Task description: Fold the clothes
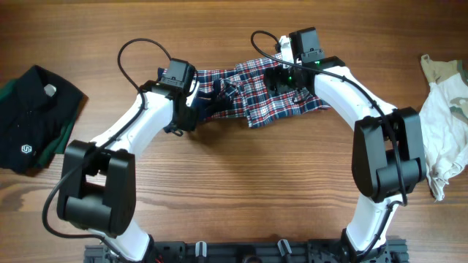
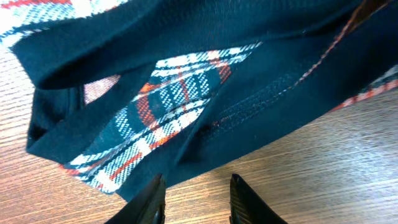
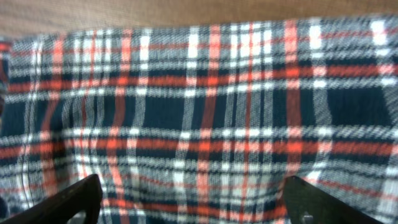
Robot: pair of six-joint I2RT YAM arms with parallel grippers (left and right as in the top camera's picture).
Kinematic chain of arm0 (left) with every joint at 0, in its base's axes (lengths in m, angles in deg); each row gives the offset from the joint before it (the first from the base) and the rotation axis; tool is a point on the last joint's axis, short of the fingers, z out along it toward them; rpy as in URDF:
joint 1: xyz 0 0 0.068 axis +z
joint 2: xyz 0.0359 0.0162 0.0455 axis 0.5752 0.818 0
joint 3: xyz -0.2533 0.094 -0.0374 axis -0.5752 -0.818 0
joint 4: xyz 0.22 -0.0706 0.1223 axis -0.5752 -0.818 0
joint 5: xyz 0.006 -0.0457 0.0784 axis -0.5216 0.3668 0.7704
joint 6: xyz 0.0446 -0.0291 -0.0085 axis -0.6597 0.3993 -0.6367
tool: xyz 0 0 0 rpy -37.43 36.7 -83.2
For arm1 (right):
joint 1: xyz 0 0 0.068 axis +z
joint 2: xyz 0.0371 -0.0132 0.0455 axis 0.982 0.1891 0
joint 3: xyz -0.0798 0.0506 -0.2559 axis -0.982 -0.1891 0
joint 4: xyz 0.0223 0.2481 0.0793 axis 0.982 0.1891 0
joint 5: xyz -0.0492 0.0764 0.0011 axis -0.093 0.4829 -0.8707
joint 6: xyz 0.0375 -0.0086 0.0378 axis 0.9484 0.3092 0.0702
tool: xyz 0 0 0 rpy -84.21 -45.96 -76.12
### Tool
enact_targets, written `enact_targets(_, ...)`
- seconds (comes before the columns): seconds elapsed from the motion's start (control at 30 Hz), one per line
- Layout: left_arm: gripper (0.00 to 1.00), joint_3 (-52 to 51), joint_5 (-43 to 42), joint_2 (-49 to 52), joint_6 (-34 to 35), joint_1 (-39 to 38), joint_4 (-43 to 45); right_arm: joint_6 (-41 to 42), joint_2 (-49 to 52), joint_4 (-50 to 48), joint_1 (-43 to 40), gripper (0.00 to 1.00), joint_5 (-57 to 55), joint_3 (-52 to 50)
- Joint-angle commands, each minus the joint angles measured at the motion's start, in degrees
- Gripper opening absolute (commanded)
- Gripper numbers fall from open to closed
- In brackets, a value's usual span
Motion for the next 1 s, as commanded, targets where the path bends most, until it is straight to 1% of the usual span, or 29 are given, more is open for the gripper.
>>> enact_targets(0.0,0.33,0.76,4.83,1.22,-0.59,-0.31,0.11,0.00,2.78,-1.38,0.17,0.93,0.92,-0.48)
enact_targets(0.13,0.33,0.76,5.84,1.42,-0.61,-0.31,0.66,0.00,6.45,-1.38,0.17,0.93,0.92,-0.48)
enact_targets(0.2,0.32,0.74,7.74,1.42,-0.63,-0.31,1.62,0.00,7.10,-1.40,0.17,0.92,0.90,-0.48)
enact_targets(0.27,0.32,0.72,7.91,1.42,-0.61,-0.31,2.05,-0.02,7.13,-1.40,0.17,0.93,0.90,-0.48)
enact_targets(0.33,0.27,0.52,7.93,1.75,-0.63,-0.31,2.12,0.00,7.13,-1.40,0.17,0.93,0.90,-0.48)
enact_targets(0.37,0.27,-0.02,7.91,1.99,-0.63,-0.31,2.23,0.00,7.13,-1.40,0.17,0.93,0.90,-0.48)
enact_targets(0.57,0.30,-1.77,9.22,2.97,-0.63,-0.31,3.63,0.00,7.13,-1.33,0.17,0.93,0.90,-0.48)
enact_targets(0.73,0.30,-1.81,9.86,6.64,-0.63,-0.31,3.96,0.00,7.13,-1.27,0.17,0.93,0.90,-0.48)
enact_targets(0.77,0.29,-1.79,9.88,6.67,-0.63,-0.33,4.07,0.02,7.13,-1.22,0.17,0.93,0.90,-0.48)
enact_targets(0.83,0.07,-1.36,11.78,6.16,-0.61,-0.33,4.07,0.02,7.13,-1.25,0.17,0.93,0.90,-0.48)
enact_targets(0.87,0.04,-0.83,11.76,5.64,-0.59,-0.33,3.65,0.04,7.13,-1.25,0.17,0.93,0.92,-0.48)
enact_targets(0.97,0.04,1.33,11.76,2.51,-0.39,-0.33,0.55,0.04,7.13,-1.22,0.17,0.93,0.90,-0.48)
